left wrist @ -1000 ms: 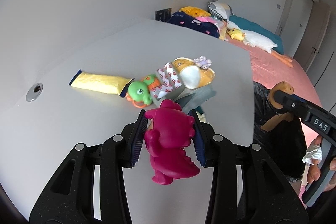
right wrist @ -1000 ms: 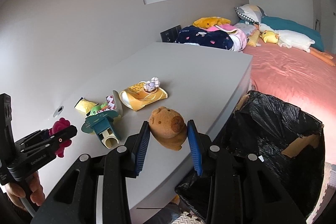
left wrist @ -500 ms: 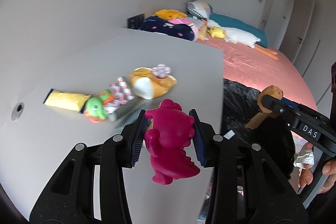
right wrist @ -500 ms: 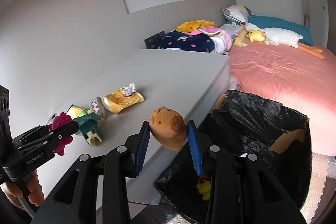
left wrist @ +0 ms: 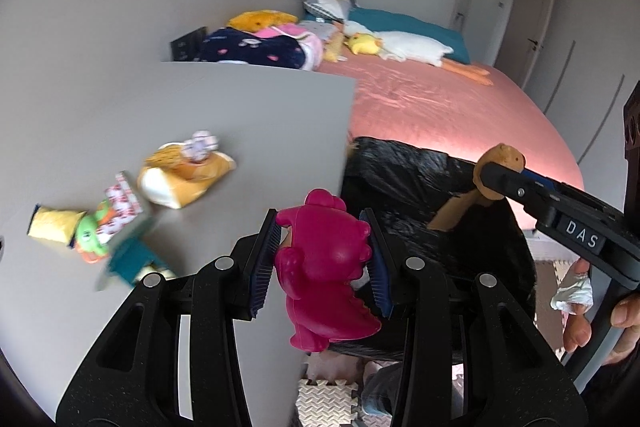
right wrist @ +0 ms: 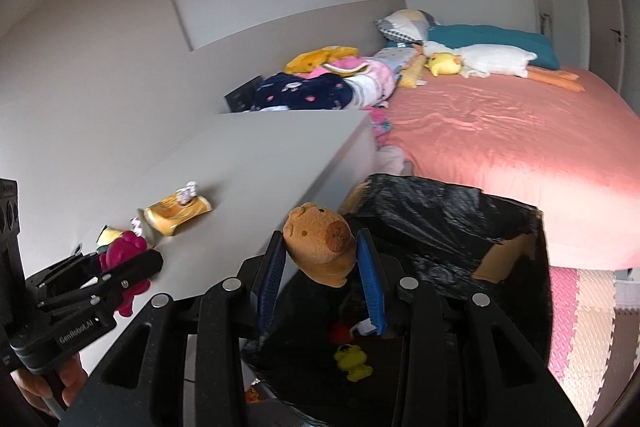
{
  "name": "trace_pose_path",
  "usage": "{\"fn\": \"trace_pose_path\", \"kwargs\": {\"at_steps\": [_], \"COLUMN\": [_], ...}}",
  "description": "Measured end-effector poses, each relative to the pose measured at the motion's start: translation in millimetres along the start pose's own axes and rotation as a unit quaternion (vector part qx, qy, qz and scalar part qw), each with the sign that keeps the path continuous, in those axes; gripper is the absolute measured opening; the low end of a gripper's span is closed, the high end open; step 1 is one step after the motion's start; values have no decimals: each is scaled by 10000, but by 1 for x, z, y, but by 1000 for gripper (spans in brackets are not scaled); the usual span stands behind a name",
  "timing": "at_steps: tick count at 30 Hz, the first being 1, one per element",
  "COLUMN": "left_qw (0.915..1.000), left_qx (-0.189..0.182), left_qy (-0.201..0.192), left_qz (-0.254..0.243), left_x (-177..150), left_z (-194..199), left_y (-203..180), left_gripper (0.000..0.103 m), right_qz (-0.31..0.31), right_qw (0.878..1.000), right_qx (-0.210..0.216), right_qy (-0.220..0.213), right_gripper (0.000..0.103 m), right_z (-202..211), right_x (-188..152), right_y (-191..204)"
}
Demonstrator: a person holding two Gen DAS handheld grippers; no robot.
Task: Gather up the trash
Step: 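Carry the pink dinosaur and brown bear over the black trash bag, then open the left gripper over the bag while the right gripper releases the bear, then move both open grippers back over the toys on the table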
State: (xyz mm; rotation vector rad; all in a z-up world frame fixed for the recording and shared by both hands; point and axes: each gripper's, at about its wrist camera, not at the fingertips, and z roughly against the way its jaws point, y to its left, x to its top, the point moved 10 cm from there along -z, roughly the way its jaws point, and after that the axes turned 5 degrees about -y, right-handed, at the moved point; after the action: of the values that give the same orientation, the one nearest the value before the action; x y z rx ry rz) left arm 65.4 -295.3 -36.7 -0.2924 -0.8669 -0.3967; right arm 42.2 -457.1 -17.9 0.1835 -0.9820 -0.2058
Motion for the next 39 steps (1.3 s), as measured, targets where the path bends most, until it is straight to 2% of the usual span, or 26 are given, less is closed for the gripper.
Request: {"fn": "trace_pose_path", "kwargs": {"at_steps": [12, 13, 14, 15, 16, 18, 20, 27, 39], "left_qw": [9969, 9952, 9945, 9943, 9944, 9954, 9956, 9962, 9980], "left_qx": [-596, -756, -804, -814, -795, -565, -405, -401, -38], "left_qy": [359, 443, 478, 480, 402, 367, 395, 324, 273], "left_qz": [-372, -440, -465, -491, -561, -687, -750, -703, -561], "left_x": [-1, -3, -3, -2, 0, 4, 7, 10, 3], "left_z": [-36, -40, -43, -45, -48, -53, -60, -62, -51], "left_y": [-66, -76, -80, -85, -89, -93, -94, -87, -38], "left_gripper": [41, 47, 72, 98, 97, 97, 97, 97, 98], "right_qz": [-354, -396, -467, -553, -625, -774, -901, -883, -594], "right_qw": [9977, 9969, 9952, 9930, 9908, 9857, 9846, 9850, 9919], "right_qx": [-571, -662, -829, -1011, -1141, -1379, -1375, -1368, -1054], "right_qy": [-131, -171, -216, -277, -376, -587, -589, -566, -374], "right_gripper": [38, 40, 58, 80, 84, 84, 84, 84, 84], "right_z": [16, 18, 21, 24, 27, 35, 38, 37, 6], "right_x": [10, 11, 13, 14, 16, 20, 19, 19, 15], "right_y": [-62, -68, -75, -84, -91, -105, -114, -118, -72]}}
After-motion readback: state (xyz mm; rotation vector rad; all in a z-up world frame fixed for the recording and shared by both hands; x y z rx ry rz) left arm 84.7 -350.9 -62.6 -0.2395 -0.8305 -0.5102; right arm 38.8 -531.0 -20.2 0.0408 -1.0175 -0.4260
